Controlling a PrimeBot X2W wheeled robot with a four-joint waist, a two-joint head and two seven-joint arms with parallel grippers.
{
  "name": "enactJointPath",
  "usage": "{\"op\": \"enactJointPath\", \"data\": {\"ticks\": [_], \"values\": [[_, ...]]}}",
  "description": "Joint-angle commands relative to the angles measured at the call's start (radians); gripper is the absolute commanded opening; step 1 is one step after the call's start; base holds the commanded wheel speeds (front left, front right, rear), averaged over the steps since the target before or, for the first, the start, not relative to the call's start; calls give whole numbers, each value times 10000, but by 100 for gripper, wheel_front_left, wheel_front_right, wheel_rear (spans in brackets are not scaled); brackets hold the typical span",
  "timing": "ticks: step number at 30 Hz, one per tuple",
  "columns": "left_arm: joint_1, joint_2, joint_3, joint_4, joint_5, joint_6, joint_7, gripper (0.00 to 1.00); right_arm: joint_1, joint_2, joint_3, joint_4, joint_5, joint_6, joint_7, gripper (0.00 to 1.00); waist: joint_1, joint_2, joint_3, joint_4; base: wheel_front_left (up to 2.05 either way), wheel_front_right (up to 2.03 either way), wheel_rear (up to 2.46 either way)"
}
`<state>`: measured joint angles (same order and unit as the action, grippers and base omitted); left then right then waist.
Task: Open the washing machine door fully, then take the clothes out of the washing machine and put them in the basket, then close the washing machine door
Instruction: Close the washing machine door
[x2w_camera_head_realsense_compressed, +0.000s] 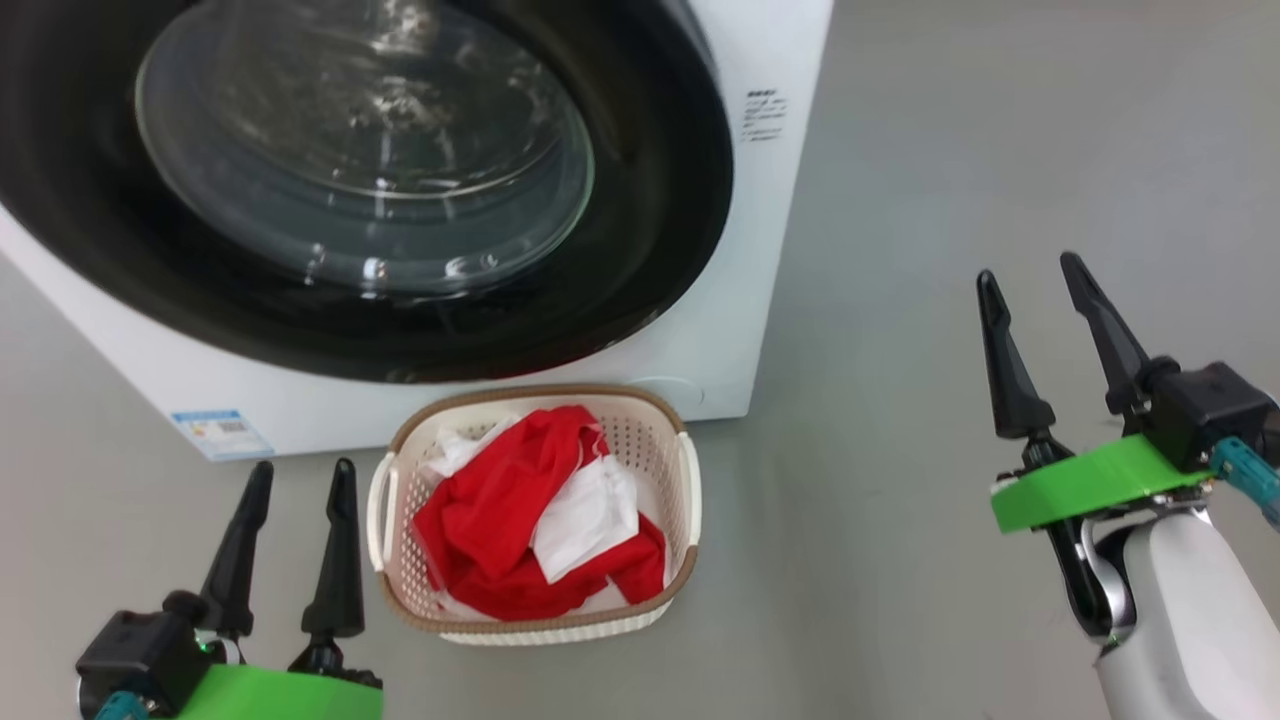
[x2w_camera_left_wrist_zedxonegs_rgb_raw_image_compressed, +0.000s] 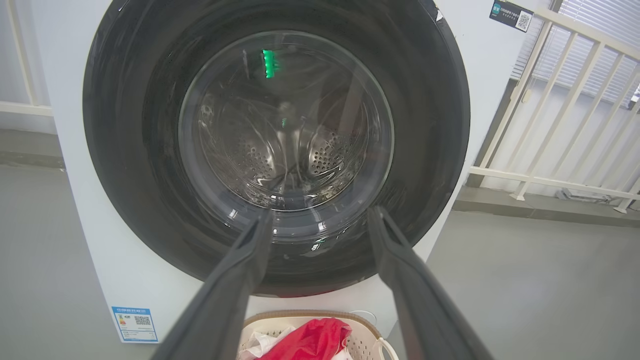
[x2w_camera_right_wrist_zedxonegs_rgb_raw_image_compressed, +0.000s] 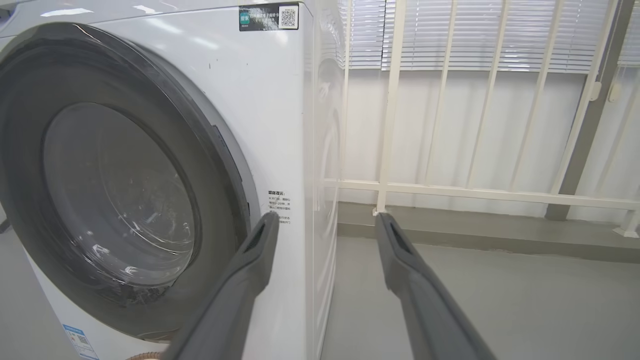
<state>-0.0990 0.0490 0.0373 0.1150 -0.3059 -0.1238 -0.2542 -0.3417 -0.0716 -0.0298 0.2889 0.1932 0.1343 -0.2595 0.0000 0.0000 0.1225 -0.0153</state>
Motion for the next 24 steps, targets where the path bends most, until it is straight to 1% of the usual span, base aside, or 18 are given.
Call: {"op": "enactJointPath", "data": {"ticks": [1,5,9,14,18,24], "values": [[29,184,389,-174,138,-41,-76,100,166,-26,117,-415,-25,-36,-23,100,0,0,-463,-400,0,0,0],[302,426,328,-143,569,-47,-76,100,780,-60,-75,-739,-174,-36,-23,100,0,0,-715,-458,0,0,0],[650,345,558,-208,468,-50,-76,100,1383,-27,-239,-1016,-287,-36,-23,100,0,0,-1012,-466,0,0,0],[913,290,583,-258,460,-55,-76,100,1969,23,-248,-1185,-260,-36,-23,100,0,0,-1234,-393,0,0,0],[1180,313,593,-424,784,-57,-76,100,2413,57,-153,-1375,-118,-36,-23,100,0,0,-1418,-349,0,0,0],[1514,261,711,-543,900,-59,-76,100,2886,95,-161,-1581,-80,-36,-23,100,0,0,-1622,-353,0,0,0]]}}
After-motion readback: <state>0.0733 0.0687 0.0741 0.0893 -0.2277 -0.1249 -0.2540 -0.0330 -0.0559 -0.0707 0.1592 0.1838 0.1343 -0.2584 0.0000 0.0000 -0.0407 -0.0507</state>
